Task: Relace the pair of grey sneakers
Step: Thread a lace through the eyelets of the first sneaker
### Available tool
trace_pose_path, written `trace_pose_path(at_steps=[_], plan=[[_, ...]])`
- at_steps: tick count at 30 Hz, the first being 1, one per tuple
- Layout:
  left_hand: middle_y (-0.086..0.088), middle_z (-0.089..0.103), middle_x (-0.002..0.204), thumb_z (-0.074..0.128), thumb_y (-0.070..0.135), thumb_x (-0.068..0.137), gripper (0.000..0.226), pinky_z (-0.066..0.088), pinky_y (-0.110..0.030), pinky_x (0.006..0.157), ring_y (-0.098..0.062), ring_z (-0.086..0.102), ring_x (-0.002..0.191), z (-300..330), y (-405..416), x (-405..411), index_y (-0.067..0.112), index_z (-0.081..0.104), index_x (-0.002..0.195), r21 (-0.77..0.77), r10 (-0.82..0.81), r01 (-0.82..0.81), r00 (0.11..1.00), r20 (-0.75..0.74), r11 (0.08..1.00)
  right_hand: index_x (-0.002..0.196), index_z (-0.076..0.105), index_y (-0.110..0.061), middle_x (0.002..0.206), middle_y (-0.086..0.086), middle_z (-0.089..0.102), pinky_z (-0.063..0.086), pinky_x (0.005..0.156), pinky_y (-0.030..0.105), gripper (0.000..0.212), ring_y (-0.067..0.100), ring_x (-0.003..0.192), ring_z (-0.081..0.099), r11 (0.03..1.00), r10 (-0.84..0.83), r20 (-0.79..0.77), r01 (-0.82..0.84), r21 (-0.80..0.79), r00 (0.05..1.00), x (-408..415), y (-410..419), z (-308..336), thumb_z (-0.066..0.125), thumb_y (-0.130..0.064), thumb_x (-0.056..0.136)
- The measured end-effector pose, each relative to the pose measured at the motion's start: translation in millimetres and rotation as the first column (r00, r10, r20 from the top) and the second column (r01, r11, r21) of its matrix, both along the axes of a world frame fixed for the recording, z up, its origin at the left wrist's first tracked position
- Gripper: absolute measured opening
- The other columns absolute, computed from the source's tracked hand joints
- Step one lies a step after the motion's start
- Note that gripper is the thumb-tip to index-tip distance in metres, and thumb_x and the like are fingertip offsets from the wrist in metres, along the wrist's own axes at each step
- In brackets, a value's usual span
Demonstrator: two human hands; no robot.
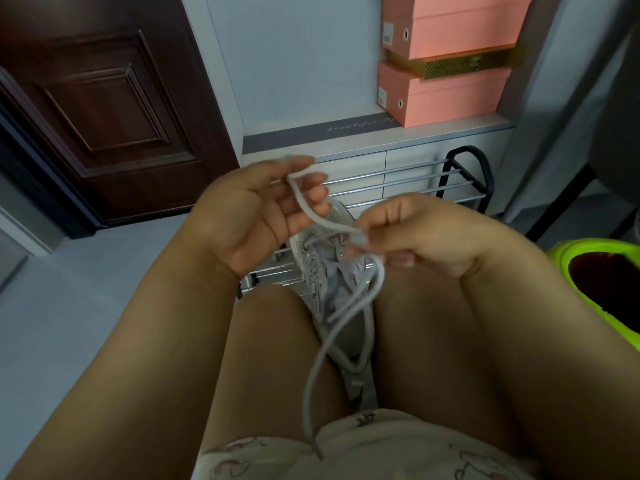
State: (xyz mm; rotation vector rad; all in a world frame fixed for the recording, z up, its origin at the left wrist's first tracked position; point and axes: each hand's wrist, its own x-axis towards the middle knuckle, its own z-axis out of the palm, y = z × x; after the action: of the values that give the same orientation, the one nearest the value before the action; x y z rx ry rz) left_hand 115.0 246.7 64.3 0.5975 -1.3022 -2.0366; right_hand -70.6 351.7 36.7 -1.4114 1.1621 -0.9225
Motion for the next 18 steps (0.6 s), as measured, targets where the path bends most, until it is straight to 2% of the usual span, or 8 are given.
trace_pose_path(at_steps=[2, 3, 5, 9, 12, 15, 16, 18], plan=[[-0.018, 0.071, 0.095, 0.051, 0.017, 0.092, 0.024, 0.058, -0.036, 0.074, -0.027, 0.07, 0.089, -7, -1, 1, 0.002, 0.065, 0.104, -0.027, -0.024, 0.027, 0.996, 0.089, 0.999, 0.087, 0.073, -0.013, 0.054, 0.0, 0.06, 0.027, 0.044, 0.019, 0.019, 0.009, 0.042, 0.034, 0.996, 0.088, -0.38, -0.085, 0.025, 0.921, -13, 8, 4, 0.062, -0.028, 0.087], [-0.02, 0.071, 0.097, 0.05, 0.017, 0.094, 0.024, 0.058, -0.038, 0.077, -0.03, 0.07, 0.094, -10, -2, 2, 0.002, 0.065, 0.105, -0.047, -0.021, 0.028, 0.992, 0.128, 0.999, 0.088, 0.074, -0.016, 0.055, -0.001, 0.063, 0.03, 0.045, 0.018, 0.024, 0.009, 0.043, 0.038, 0.981, 0.192, -0.455, -0.168, 0.092, 0.87, -18, 13, 6, 0.059, -0.035, 0.087], [-0.021, 0.07, 0.102, 0.047, 0.017, 0.097, 0.025, 0.058, -0.04, 0.08, -0.034, 0.068, 0.098, -15, -3, 4, 0.003, 0.065, 0.107, -0.086, -0.024, 0.041, 0.982, 0.187, 0.995, 0.088, 0.075, -0.023, 0.059, 0.0, 0.068, 0.04, 0.054, 0.014, 0.025, 0.006, 0.05, 0.052, 0.933, 0.357, -0.447, -0.29, 0.213, 0.82, -23, 23, 9, 0.057, -0.041, 0.085], [-0.02, 0.07, 0.105, 0.052, 0.022, 0.092, 0.026, 0.058, -0.035, 0.074, -0.034, 0.069, 0.095, -17, -2, 9, 0.008, 0.066, 0.109, -0.184, -0.123, 0.185, 0.945, 0.303, 0.965, 0.087, 0.075, -0.024, 0.067, 0.002, 0.072, 0.044, 0.066, 0.01, 0.016, 0.001, 0.062, 0.063, 0.909, 0.411, -0.356, -0.352, 0.221, 0.839, -30, 32, 11, 0.064, -0.036, 0.084], [-0.016, 0.071, 0.107, 0.054, 0.028, 0.088, 0.031, 0.058, -0.032, 0.075, -0.031, 0.07, 0.095, -19, 2, 13, 0.014, 0.065, 0.113, -0.246, -0.239, 0.356, 0.883, 0.403, 0.901, 0.08, 0.074, -0.032, 0.065, -0.005, 0.07, 0.046, 0.059, 0.016, 0.009, 0.002, 0.058, 0.061, 0.861, 0.508, -0.281, -0.49, 0.139, 0.814, -31, 44, 23, 0.067, -0.034, 0.085], [-0.019, 0.071, 0.101, 0.053, 0.028, 0.091, 0.031, 0.057, -0.031, 0.07, -0.029, 0.071, 0.086, -22, 7, 18, 0.018, 0.064, 0.117, -0.171, -0.382, 0.49, 0.817, 0.432, 0.855, 0.073, 0.073, -0.007, 0.059, -0.001, 0.059, 0.041, 0.057, 0.02, 0.025, 0.014, 0.055, 0.056, 0.748, 0.6, -0.354, -0.66, -0.071, 0.718, -22, 53, 33, 0.065, -0.026, 0.088], [-0.02, 0.072, 0.096, 0.052, 0.027, 0.093, 0.028, 0.057, -0.029, 0.063, -0.027, 0.071, 0.078, -24, 8, 18, 0.018, 0.064, 0.117, -0.162, -0.353, 0.475, 0.804, 0.478, 0.865, 0.074, 0.072, -0.002, 0.06, 0.003, 0.059, 0.042, 0.057, 0.022, 0.031, 0.017, 0.056, 0.056, 0.744, 0.591, -0.386, -0.664, -0.081, 0.709, -20, 54, 33, 0.064, -0.029, 0.089], [-0.016, 0.073, 0.084, 0.05, 0.024, 0.096, 0.022, 0.052, -0.023, 0.049, -0.02, 0.069, 0.063, -30, 11, 17, 0.014, 0.065, 0.11, -0.245, -0.168, 0.406, 0.75, 0.64, 0.881, 0.082, 0.075, -0.011, 0.065, -0.001, 0.066, 0.048, 0.055, 0.026, 0.034, 0.013, 0.057, 0.062, 0.818, 0.525, -0.412, -0.575, 0.003, 0.745, -23, 55, 29, 0.062, -0.042, 0.087]])
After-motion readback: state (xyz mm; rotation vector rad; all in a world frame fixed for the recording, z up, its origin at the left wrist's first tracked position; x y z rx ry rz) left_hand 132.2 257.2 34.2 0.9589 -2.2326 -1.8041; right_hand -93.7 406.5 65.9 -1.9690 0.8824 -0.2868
